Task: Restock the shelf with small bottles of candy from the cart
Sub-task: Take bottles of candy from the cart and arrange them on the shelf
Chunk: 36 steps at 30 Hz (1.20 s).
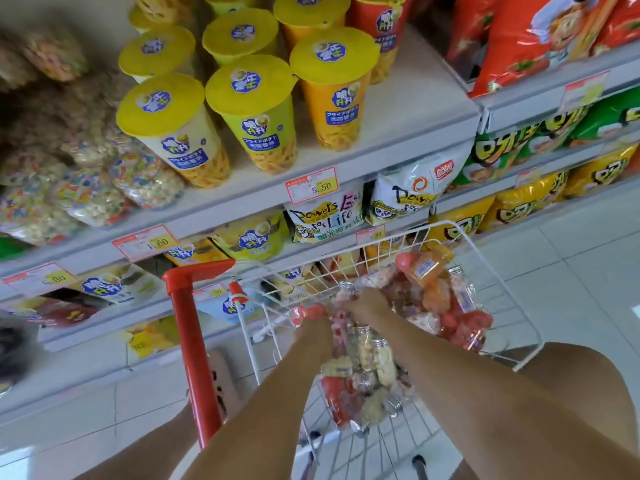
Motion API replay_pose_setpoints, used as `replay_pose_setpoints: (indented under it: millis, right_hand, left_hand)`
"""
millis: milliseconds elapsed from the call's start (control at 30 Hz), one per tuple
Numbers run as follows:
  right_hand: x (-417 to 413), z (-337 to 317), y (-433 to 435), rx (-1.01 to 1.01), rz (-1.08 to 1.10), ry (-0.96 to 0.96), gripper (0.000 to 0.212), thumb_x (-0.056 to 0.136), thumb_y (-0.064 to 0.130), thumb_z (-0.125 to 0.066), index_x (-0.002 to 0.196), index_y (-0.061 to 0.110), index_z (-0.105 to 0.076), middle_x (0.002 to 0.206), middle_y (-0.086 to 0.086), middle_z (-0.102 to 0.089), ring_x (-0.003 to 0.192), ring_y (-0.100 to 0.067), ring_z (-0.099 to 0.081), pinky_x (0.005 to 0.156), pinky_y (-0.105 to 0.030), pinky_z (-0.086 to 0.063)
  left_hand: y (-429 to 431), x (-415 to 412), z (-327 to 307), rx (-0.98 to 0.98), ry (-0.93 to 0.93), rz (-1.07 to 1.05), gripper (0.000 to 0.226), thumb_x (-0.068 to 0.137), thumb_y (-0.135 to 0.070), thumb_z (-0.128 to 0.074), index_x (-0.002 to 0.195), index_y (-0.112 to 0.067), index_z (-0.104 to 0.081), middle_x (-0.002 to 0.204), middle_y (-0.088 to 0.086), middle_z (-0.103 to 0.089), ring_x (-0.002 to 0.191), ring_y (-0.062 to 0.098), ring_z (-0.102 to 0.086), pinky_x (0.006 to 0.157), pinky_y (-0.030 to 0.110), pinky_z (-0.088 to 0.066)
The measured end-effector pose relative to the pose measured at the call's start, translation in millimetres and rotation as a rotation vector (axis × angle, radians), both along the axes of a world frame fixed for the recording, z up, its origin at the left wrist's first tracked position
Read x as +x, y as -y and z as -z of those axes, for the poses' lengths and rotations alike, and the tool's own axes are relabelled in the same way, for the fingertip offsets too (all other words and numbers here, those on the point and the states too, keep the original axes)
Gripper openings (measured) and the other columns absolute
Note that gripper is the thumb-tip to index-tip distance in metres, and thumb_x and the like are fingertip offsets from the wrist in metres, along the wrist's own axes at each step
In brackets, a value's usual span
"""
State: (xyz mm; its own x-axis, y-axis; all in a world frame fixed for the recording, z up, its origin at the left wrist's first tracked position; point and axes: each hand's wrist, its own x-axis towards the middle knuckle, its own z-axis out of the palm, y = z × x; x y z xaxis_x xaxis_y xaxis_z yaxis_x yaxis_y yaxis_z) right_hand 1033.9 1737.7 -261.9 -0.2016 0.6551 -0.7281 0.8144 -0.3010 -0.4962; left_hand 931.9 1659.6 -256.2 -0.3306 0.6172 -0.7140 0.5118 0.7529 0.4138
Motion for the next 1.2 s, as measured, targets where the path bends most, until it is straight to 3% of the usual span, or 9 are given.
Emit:
replay_pose_setpoints:
  millis: [67,133,233,367,500,600,733,900,1200]
  right_hand:
    - [-3,0,1,0.014,-0.041,0.051,0.043,0.086,0.039,-0.067,0.103,0.001,-0.056,0.103,-0.010,-0.063,0.085,-0.018,-0.059,0.070,-0.025,-0.046]
    - [-3,2,2,0.034,-0.023,0.044,0.053,0.084,0.038,-0.069,0.118,0.000,-0.054,0.115,-0.010,-0.062,0.104,-0.023,-0.061,0.075,-0.025,-0.045]
    - [-2,-5,7,0.076,-0.021,0.032,0.041,0.091,0.022,-0.059,0.128,0.003,-0.052,0.127,-0.011,-0.059,0.111,-0.022,-0.058,0.085,-0.025,-0.046]
    - [1,-19,16,0.021,0.049,-0.078,0.041,0.083,0.010,-0.070,0.121,0.002,-0.056,0.115,-0.012,-0.063,0.088,-0.014,-0.054,0.063,-0.017,-0.044]
    - [-5,-68,21,-0.053,0.141,-0.366,0.048,0.071,0.019,-0.082,0.112,0.011,-0.059,0.092,-0.004,-0.068,0.074,-0.012,-0.063,0.056,-0.015,-0.046]
    - [-7,-125,20,0.028,0.048,-0.524,0.049,0.069,0.026,-0.084,0.111,0.014,-0.064,0.095,0.002,-0.070,0.082,-0.013,-0.069,0.071,-0.020,-0.053]
    - [-12,-220,29,0.182,-0.186,-0.603,0.027,0.071,0.031,-0.081,0.092,0.029,-0.065,0.083,0.006,-0.069,0.075,-0.011,-0.064,0.068,-0.022,-0.046]
    - [-30,-345,49,0.479,-0.238,-0.870,0.028,0.070,0.018,-0.082,0.090,0.028,-0.066,0.080,0.012,-0.071,0.074,-0.004,-0.063,0.068,-0.012,-0.047]
    - [-111,-511,41,0.971,-0.215,-1.103,0.034,0.071,0.017,-0.081,0.096,0.028,-0.062,0.095,0.008,-0.071,0.088,-0.009,-0.068,0.084,-0.027,-0.053]
  left_hand:
    - [-1,-4,-7,-0.028,-0.057,0.146,0.025,0.088,-0.011,-0.060,0.112,-0.017,-0.055,0.105,0.005,-0.059,0.080,0.022,-0.062,0.066,0.036,-0.058]
    - [-1,-8,-26,-0.089,-0.101,0.408,0.057,0.078,-0.015,-0.076,0.128,-0.017,-0.049,0.118,0.003,-0.060,0.093,0.018,-0.061,0.074,0.027,-0.052]
    - [-5,-7,-95,-0.059,-0.179,0.545,0.059,0.078,-0.035,-0.075,0.122,-0.004,-0.051,0.113,0.008,-0.059,0.100,0.024,-0.058,0.077,0.028,-0.045]
    - [12,-22,-179,0.185,0.002,0.284,0.049,0.076,-0.048,-0.072,0.108,-0.021,-0.048,0.096,-0.004,-0.053,0.074,0.012,-0.052,0.056,0.022,-0.037]
    - [40,-46,-241,0.463,0.184,0.060,0.038,0.069,-0.031,-0.081,0.099,-0.023,-0.060,0.098,-0.003,-0.060,0.074,0.001,-0.063,0.065,0.028,-0.050]
    - [59,-59,-278,0.628,0.223,-0.069,0.042,0.063,-0.030,-0.081,0.100,-0.023,-0.063,0.078,-0.010,-0.065,0.049,0.008,-0.054,0.055,0.025,-0.046]
    - [80,-78,-320,0.896,0.314,-0.262,0.027,0.071,-0.040,-0.064,0.088,-0.019,-0.064,0.064,0.000,-0.055,0.050,0.012,-0.042,0.044,0.021,-0.036]
    - [105,-119,-393,1.136,0.193,-0.316,0.031,0.065,-0.047,-0.077,0.088,-0.027,-0.069,0.065,-0.003,-0.062,0.059,0.015,-0.048,0.055,0.026,-0.038]
    - [100,-207,-526,1.432,-0.222,-0.379,0.045,0.068,-0.039,-0.081,0.107,-0.024,-0.065,0.093,0.005,-0.070,0.083,0.015,-0.068,0.088,0.037,-0.055]
